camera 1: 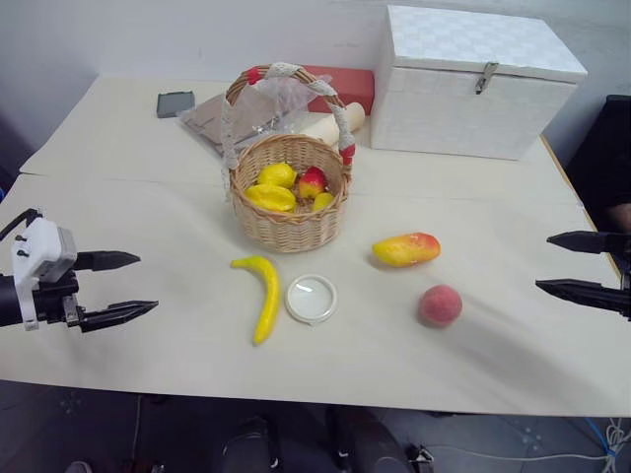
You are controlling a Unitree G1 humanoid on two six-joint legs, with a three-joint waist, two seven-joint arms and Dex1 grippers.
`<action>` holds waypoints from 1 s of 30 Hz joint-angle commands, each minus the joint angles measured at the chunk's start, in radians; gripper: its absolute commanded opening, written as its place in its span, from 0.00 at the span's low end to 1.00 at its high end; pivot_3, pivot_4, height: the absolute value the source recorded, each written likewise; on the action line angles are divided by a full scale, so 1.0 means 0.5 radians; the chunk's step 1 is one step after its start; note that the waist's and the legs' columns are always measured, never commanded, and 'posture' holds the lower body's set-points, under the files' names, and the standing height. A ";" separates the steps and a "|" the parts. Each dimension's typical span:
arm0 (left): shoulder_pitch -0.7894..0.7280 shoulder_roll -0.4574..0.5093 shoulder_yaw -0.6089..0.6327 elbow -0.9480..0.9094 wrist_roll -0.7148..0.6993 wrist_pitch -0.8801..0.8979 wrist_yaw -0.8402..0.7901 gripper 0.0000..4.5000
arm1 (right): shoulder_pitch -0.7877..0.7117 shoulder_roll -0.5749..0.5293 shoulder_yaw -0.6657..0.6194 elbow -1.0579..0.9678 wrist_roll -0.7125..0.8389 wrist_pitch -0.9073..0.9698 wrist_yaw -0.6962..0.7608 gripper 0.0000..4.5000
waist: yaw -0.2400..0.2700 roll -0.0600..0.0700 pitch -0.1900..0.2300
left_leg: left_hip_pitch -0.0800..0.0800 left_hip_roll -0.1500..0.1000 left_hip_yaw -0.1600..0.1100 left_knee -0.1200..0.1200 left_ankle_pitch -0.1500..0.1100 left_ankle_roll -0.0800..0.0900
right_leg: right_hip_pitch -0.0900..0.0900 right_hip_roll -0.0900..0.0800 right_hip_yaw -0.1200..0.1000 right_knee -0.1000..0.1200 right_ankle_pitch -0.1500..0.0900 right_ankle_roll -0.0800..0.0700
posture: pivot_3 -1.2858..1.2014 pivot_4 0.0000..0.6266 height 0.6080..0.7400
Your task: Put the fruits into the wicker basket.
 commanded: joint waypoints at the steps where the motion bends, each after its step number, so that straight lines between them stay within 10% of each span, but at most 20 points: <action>1: 0.022 0.017 0.067 -0.051 -0.048 0.031 -0.016 1.00 | -0.024 -0.002 -0.035 -0.005 0.010 -0.025 -0.007 1.00 | -0.001 0.000 0.000 | 0.000 0.000 0.000 0.000 0.000 0.000 | 0.000 0.000 0.000 0.000 0.000 0.000 | 0.52 0.24 1.00; 30: -0.175 -0.091 -0.224 -0.099 -0.018 -0.070 0.105 1.00 | -0.129 -0.002 0.107 -0.050 -0.142 -0.202 -0.169 1.00 | 0.000 0.000 0.000 | 0.000 0.000 0.001 0.007 0.001 0.000 | 0.000 0.000 0.001 0.007 0.000 0.001 | 0.52 0.24 1.00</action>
